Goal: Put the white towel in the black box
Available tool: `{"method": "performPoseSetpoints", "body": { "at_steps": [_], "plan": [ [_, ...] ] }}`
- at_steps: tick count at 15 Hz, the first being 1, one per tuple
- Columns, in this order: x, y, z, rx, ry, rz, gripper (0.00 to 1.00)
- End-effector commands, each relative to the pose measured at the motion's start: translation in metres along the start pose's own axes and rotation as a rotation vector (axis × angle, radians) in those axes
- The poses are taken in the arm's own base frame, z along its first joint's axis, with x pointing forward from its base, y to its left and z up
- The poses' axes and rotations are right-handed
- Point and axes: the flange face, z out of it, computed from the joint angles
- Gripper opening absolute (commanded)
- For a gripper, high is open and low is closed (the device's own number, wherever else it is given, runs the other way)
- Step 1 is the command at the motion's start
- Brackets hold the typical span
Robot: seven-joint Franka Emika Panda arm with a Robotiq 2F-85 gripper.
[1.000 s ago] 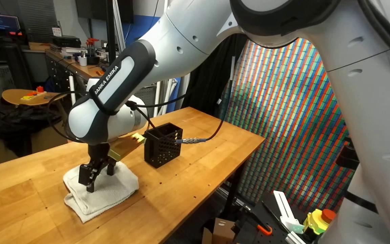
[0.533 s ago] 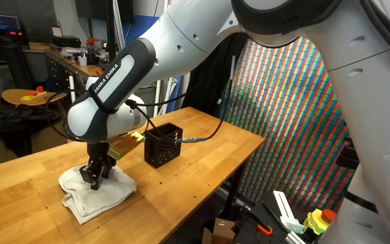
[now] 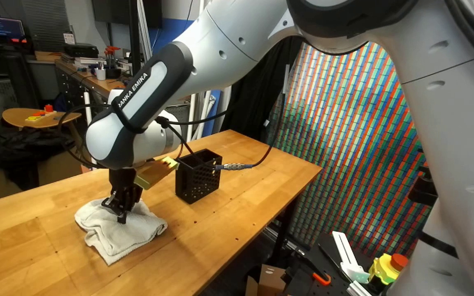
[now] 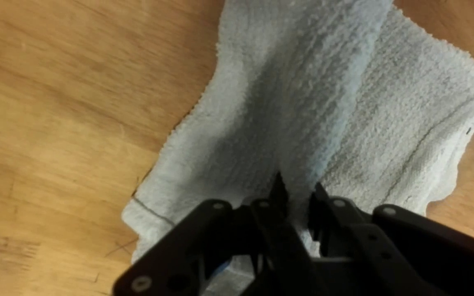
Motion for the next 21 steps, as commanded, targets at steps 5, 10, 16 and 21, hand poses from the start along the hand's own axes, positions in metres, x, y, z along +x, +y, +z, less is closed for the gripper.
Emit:
{"method": "performPoseSetpoints", "body": {
  "at_steps": [5, 10, 16, 21],
  "plan": [
    [-0.031, 0.014, -0.078, -0.039, 0.011, 0.032, 0.10],
    [-0.057, 0.041, -0.146, -0.098, 0.041, 0.150, 0.10],
    [-0.093, 0.093, -0.221, -0.196, 0.105, 0.273, 0.10],
    [-0.123, 0.130, -0.247, -0.255, 0.113, 0.316, 0.10]
  ]
}}
